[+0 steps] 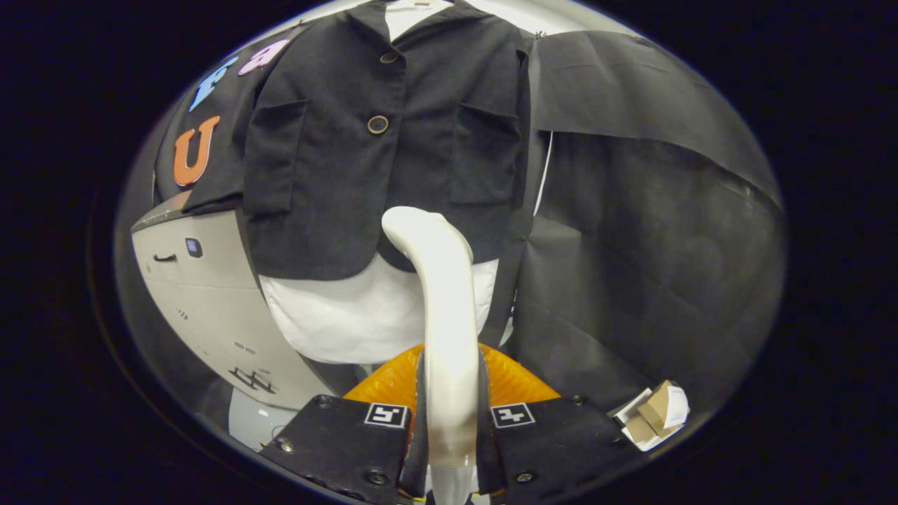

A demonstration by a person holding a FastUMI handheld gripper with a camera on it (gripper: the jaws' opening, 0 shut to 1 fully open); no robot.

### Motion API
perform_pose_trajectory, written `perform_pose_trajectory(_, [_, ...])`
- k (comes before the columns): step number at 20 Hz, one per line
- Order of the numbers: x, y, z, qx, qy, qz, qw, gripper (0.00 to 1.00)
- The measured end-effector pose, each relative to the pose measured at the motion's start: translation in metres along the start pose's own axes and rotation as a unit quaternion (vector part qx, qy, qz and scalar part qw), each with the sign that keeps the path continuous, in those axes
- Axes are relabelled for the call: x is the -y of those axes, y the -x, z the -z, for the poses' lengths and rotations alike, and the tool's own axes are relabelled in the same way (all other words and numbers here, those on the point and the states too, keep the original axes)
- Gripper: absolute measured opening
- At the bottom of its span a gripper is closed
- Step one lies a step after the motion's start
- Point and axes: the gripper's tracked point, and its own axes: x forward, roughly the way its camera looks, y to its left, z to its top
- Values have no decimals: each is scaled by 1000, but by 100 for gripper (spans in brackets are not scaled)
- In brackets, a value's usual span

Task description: Iron the clothes twice with a garment steamer, once on the left side and once on the right side.

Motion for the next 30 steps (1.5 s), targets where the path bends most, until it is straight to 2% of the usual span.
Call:
perform_pose_trajectory(8, [13, 6, 44, -44, -4, -3, 999, 30])
perform_pose_trajectory(15, [33, 48, 29, -28, -34, -20, 999, 30])
perform_pose_trajectory(26, [73, 148, -43, 55, -34, -118, 991, 30])
perform_pose_trajectory(30, [97, 194, -42, 72, -25, -158, 985, 30])
